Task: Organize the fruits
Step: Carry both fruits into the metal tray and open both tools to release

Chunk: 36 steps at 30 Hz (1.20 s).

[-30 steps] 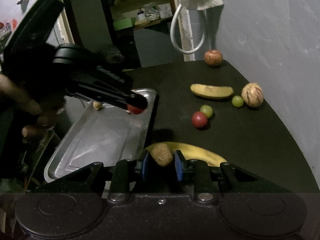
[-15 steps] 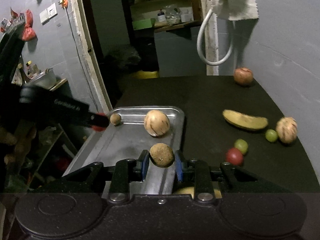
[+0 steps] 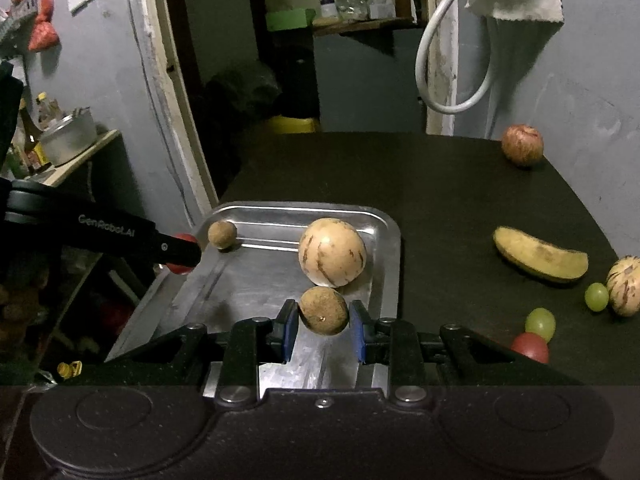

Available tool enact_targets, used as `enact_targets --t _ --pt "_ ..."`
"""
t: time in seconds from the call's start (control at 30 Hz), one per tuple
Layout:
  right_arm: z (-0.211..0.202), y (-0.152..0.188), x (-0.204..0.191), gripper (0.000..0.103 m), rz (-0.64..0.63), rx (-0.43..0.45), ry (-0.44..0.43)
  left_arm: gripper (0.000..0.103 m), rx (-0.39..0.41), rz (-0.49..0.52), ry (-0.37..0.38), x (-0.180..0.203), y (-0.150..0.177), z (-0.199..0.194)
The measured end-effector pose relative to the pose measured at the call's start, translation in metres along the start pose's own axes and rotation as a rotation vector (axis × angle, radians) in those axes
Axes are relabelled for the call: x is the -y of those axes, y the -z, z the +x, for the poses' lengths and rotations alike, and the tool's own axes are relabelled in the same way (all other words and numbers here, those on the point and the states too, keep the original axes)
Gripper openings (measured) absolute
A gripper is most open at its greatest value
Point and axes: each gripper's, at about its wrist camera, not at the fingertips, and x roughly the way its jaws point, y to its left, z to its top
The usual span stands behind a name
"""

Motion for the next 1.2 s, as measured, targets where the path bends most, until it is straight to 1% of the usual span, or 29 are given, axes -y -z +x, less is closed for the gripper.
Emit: enact_targets --t 0.33,0.57,0.8,0.87,0.93,1.0,1.07,1.13,1.2 --pt "0.027 0.001 -0.007 0.029 -0.007 -0.019 0.029 0.032 -0.038 0.039 0.027 -0.006 -0.005 0.027" --pt "0.031 0.004 -0.01 0.029 -0.009 -0.021 0.037 0.032 -0.058 0.047 0.028 -0.011 -0.002 0.036" --pt "0.032 0.005 -0.009 0.031 -0.002 -0.013 0.044 0.032 -0.065 0.049 0.032 -0.013 -0.004 0.038" --pt "0.031 0.006 -0.008 0.035 0.0 -0.009 0.046 0.032 -0.068 0.047 0.032 -0.013 -0.004 0.039" --pt "0.028 0.006 -0.007 0.043 0.002 -0.001 0.044 0.032 -0.069 0.046 0.032 -0.012 -0.005 0.038" --pt "0.023 0.006 -0.006 0.047 0.001 0.008 0.043 0.032 -0.069 0.042 0.036 -0.013 -0.005 0.037" --pt "0.018 0.006 -0.006 0.053 -0.002 0.015 0.046 0.036 -0.073 0.031 0.045 -0.014 -0.005 0.036" --pt "0.011 0.007 -0.006 0.064 0.003 0.02 0.047 0.043 -0.069 0.025 0.043 -0.014 -0.005 0.034" --pt "0.004 0.008 -0.005 0.07 0.007 0.026 0.048 0.045 -0.064 0.02 0.044 -0.015 -0.005 0.031"
